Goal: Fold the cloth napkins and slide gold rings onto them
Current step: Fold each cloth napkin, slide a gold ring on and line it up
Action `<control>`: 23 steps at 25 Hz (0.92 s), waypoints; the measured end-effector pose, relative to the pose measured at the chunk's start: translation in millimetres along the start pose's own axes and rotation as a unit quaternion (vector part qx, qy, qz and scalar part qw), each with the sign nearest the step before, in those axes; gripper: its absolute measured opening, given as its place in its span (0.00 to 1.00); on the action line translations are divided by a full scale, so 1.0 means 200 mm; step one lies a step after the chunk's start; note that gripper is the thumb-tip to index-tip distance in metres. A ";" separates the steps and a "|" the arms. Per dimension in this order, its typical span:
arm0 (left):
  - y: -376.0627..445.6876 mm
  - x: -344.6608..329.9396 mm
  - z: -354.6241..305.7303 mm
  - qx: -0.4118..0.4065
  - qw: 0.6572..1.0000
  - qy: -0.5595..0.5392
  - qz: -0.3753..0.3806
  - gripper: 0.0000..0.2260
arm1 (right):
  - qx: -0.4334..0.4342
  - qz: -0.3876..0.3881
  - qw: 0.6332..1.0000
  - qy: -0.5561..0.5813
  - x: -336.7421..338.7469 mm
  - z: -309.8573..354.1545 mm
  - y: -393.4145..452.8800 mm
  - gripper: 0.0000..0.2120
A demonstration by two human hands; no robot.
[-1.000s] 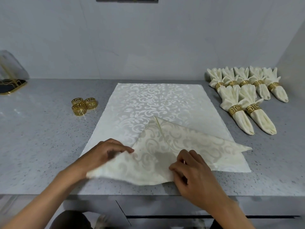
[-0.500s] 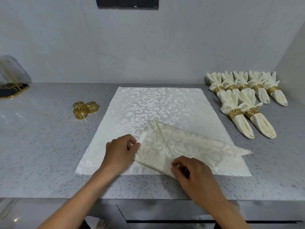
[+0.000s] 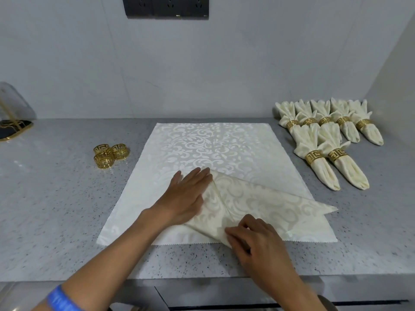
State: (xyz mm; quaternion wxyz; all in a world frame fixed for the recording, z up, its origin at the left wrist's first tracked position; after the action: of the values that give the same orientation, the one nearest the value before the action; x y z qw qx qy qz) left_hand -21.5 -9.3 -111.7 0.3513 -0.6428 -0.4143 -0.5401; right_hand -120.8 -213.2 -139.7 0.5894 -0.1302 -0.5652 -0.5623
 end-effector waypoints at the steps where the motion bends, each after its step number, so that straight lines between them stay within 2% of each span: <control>1: 0.03 -0.02 0.00 0.002 0.999 -0.002 0.033 0.24 | 0.001 -0.005 1.000 -0.008 0.01 0.01 0.00 0.12; 3: 0.05 -0.06 0.00 0.013 0.998 -0.028 0.053 0.24 | 0.006 -0.002 1.000 -0.028 0.02 0.03 0.00 0.12; 4: 0.03 -0.06 0.00 0.022 0.999 -0.037 0.029 0.24 | 0.013 0.004 0.999 -0.039 0.03 0.03 -0.01 0.11; 5: 0.00 -0.06 0.00 0.044 0.998 -0.037 -0.021 0.25 | 0.021 0.015 0.998 -0.051 0.04 0.03 -0.01 0.10; 7: -0.11 -0.02 -0.01 0.149 0.978 -0.041 -0.139 0.22 | 0.041 0.041 0.995 -0.081 0.04 0.05 -0.03 0.10; 8: -0.15 0.00 -0.01 0.202 0.965 -0.066 -0.152 0.17 | 0.052 0.044 0.992 -0.106 0.04 0.05 -0.03 0.10; 10: -0.21 0.01 0.01 0.265 0.943 -0.177 -0.099 0.08 | 0.071 0.050 0.985 -0.150 0.03 0.06 -0.03 0.09; 12: -0.21 0.02 0.04 0.279 0.920 -0.271 -0.048 0.05 | 0.076 0.055 0.981 -0.170 0.03 0.07 -0.02 0.08; 14: -0.18 0.04 0.06 0.278 0.904 -0.324 -0.038 0.04 | 0.067 0.051 0.982 -0.171 0.04 0.10 -0.02 0.05; 17: -0.12 0.10 0.07 0.258 0.887 -0.379 -0.054 0.05 | 0.048 0.041 0.986 -0.154 0.02 0.20 -0.01 0.08; 20: -0.05 0.17 0.13 0.254 0.895 -0.358 -0.080 0.06 | 0.026 0.056 0.985 -0.159 -0.03 0.31 0.08 0.09; 21: -0.05 0.17 0.14 0.259 0.907 -0.322 -0.086 0.06 | 0.022 0.055 0.986 -0.158 -0.05 0.33 0.10 0.09; 23: -0.11 0.16 0.10 0.222 0.950 -0.172 -0.139 0.08 | 0.014 0.056 0.988 -0.143 -0.05 0.32 0.11 0.09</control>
State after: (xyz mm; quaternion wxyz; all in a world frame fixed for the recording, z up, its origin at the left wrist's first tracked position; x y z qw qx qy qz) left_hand -31.6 22.9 -83.2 0.3302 -0.5672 -0.6634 -0.3594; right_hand -133.9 -149.9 -115.8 0.5348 -0.2323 -0.6434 -0.4961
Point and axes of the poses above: each hand's wrist, its own y-axis towards the middle knuckle, its own x-axis out of the back of the hand, z = x × y, the point moved 2 cm from there along y, towards the middle knuckle, and after that the axes turned 4 degrees about x, right-handed, at the moved point
